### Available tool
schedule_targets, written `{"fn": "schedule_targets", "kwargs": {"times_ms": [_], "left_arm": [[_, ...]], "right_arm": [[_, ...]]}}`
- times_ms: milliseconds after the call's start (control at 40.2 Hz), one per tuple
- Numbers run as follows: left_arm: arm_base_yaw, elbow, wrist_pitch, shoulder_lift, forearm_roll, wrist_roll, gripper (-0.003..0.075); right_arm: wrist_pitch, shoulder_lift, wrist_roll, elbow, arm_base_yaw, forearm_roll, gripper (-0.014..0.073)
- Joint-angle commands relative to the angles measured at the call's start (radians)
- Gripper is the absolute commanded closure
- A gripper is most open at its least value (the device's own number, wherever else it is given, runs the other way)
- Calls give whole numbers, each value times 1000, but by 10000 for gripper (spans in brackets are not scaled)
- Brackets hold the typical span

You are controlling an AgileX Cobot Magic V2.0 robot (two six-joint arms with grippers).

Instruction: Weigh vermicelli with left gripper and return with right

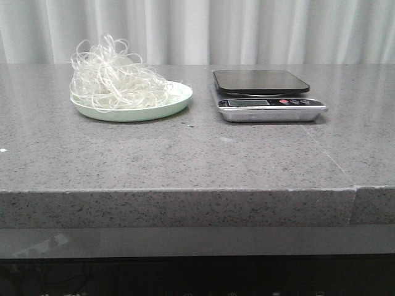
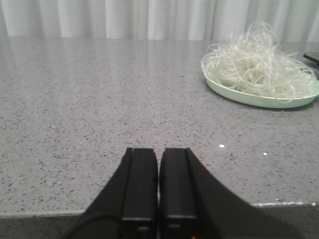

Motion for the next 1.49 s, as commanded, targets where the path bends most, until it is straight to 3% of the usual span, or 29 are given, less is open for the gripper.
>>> {"fn": "schedule_targets", "kwargs": {"times_ms": [0, 696, 920, 1466], "left_arm": [[4, 13, -177, -24, -9, -6, 565], [-14, 39, -232, -24, 17, -6, 565], [43, 39, -232, -24, 17, -6, 565], [49, 39, -232, -24, 17, -6, 565]], "right_arm": [[-64, 4, 0, -26, -8, -6, 423], [-65, 5, 0, -26, -8, -6, 423], [-65, 5, 0, -26, -8, -6, 423], [-65, 5, 0, -26, -8, -6, 423]]}}
